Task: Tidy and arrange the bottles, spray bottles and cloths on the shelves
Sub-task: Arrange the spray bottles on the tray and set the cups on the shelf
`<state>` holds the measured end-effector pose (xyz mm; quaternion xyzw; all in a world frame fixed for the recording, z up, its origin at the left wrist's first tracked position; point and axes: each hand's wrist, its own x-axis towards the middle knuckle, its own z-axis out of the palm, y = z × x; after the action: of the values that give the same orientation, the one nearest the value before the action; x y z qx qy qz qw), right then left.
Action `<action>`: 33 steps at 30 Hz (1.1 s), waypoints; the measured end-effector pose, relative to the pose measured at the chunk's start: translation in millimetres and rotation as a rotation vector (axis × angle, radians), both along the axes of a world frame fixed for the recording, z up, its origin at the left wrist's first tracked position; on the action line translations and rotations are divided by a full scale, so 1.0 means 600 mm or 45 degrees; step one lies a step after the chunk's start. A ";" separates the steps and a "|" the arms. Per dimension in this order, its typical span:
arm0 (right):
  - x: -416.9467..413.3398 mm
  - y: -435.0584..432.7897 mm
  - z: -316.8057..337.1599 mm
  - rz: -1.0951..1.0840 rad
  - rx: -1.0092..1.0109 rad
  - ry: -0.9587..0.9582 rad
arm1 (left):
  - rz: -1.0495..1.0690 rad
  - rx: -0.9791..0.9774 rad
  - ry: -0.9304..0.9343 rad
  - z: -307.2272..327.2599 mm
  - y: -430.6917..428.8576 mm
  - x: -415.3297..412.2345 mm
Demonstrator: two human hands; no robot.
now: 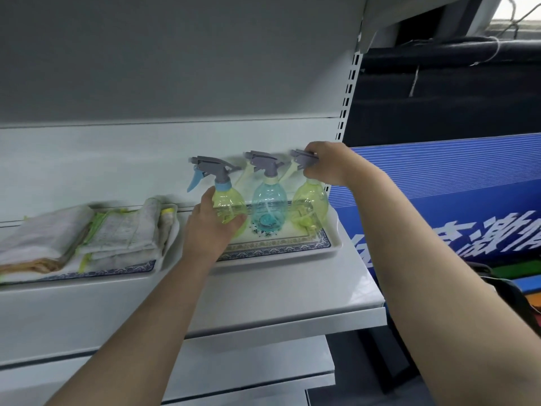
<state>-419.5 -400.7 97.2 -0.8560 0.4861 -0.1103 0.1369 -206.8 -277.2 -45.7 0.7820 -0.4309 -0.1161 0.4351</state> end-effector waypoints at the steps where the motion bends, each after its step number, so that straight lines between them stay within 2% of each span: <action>1: 0.002 -0.004 -0.004 -0.007 -0.020 -0.029 | 0.000 0.001 -0.002 0.000 0.000 0.001; 16: 0.019 -0.023 -0.012 0.037 -0.033 -0.065 | -0.058 -0.023 0.119 0.008 0.000 0.007; 21: 0.012 -0.020 0.002 0.062 0.022 0.004 | -0.070 -0.018 0.119 0.010 0.005 0.007; 25: 0.019 -0.002 0.030 0.112 0.066 -0.194 | -0.023 -0.009 0.109 0.007 0.005 0.007; 33: 0.033 0.046 0.034 0.231 -0.221 -0.461 | -0.070 -0.002 0.065 0.015 0.011 0.012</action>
<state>-399.5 -372.9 117.5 -0.8710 0.3634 -0.2908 0.1571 -199.4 -270.6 -36.6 0.7663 -0.4410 -0.1475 0.4434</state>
